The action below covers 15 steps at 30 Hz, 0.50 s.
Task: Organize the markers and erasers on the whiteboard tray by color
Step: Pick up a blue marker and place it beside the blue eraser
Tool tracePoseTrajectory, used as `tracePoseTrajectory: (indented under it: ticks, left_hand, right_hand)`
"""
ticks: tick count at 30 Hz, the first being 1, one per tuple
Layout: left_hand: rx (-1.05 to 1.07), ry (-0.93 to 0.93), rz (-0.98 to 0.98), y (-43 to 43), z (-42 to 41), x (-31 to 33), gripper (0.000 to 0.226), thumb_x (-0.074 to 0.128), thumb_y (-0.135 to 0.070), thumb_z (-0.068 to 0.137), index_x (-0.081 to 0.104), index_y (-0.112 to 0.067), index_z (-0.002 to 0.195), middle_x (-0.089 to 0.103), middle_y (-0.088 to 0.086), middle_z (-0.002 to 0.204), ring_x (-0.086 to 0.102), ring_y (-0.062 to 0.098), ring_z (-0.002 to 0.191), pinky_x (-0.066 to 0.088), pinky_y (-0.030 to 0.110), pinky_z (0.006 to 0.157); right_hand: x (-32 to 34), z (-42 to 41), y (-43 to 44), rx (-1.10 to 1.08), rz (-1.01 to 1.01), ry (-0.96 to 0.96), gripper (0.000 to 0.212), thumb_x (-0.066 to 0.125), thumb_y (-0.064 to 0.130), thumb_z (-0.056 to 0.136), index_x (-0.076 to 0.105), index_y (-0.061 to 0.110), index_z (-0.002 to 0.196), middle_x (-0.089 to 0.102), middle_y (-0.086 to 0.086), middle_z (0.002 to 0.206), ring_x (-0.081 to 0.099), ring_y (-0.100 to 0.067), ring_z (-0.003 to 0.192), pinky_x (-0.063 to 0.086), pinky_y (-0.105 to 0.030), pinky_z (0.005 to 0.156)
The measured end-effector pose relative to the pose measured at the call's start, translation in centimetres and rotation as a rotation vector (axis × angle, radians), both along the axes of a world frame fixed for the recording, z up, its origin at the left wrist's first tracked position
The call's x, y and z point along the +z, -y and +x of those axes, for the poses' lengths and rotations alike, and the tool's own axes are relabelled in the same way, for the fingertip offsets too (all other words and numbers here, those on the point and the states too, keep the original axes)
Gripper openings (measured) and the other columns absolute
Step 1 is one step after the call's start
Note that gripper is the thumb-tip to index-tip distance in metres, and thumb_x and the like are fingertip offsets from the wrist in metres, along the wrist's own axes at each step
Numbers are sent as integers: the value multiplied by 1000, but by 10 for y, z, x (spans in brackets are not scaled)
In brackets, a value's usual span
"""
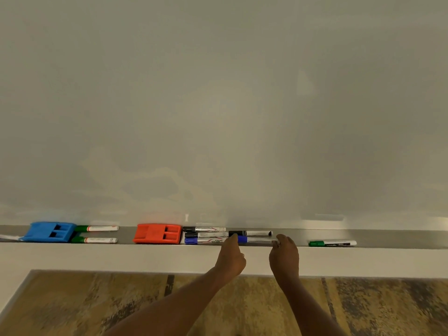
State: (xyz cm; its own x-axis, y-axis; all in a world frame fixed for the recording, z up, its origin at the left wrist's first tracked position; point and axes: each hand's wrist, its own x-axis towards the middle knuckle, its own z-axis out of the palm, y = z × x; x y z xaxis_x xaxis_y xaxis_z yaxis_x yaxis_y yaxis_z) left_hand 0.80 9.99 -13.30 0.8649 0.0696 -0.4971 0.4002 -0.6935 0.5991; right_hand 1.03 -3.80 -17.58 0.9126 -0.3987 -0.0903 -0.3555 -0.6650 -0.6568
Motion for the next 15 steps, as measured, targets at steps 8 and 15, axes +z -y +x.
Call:
tracePoseTrajectory:
  ticks: [8,15]
  left_hand:
    - [211,216,-13,-12,-3,12,42,56,-10,91,45,-10,132,50,9,134,50,22,124,41,27,102]
    - [431,370,-50,-57,-4,31,28,53,-16,93,52,-5,119,50,13,123,55,25,112,50,30,94]
  right_hand:
    - [15,-8,-28,-26,59,183,15,53,-1,91,64,-1,101,65,-15,95,55,-20,82,45,-28,74]
    - [27,-9,-72,78,86,281,18,50,-6,89,63,4,96,64,-12,92,56,-25,87,43,-29,77]
